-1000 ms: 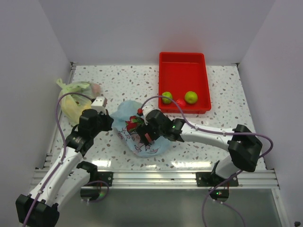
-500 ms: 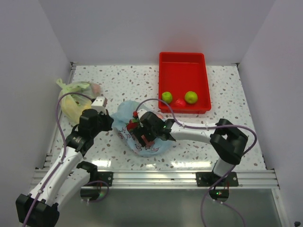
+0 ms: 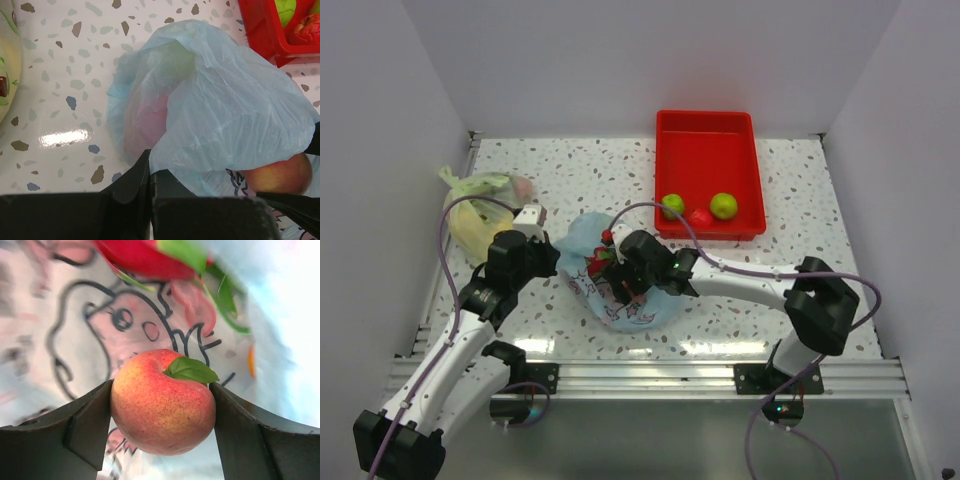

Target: Untie the knot of the plastic bag and take out the fruit

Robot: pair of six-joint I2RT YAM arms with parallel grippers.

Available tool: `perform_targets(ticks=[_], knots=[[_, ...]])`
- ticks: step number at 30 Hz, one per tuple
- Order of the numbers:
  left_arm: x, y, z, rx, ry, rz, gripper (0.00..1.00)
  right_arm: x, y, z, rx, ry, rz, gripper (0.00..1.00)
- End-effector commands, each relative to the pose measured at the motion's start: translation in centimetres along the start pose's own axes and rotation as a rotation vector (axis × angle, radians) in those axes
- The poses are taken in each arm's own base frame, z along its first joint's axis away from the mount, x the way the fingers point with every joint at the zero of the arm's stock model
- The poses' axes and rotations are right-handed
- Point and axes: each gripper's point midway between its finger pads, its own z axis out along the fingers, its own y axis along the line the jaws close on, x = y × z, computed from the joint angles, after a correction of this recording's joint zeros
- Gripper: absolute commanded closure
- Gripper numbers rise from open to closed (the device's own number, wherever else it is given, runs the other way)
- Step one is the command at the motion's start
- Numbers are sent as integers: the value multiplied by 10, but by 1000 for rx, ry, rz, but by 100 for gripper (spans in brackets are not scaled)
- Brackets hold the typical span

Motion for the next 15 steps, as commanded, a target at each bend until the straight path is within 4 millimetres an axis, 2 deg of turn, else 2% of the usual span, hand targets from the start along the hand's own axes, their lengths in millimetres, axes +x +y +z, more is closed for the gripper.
perform_targets(ticks=[1, 2, 6, 9, 12, 13, 15], knots=[[-9, -1, 1, 13, -36, 24, 100, -68, 14, -56, -68, -194, -23, 42], [-9, -2, 1, 14, -34, 25, 100, -72, 14, -63, -67, -204, -38, 43], [-9, -1, 1, 12, -34, 24, 100, -110, 13, -108, -64, -323, -67, 43], [-9, -1, 1, 12, -33, 24, 100, -137, -1, -139, -29, -415, -71, 41], [-9, -1, 1, 12, -34, 25, 100, -156, -44, -155, 56, -460, -22, 41], [-9, -1, 1, 13, -36, 24, 100, -161, -73, -158, 113, -473, 23, 41], [-10, -1, 1, 13, -37, 24, 100, -167, -104, -161, 187, -495, 78, 40]])
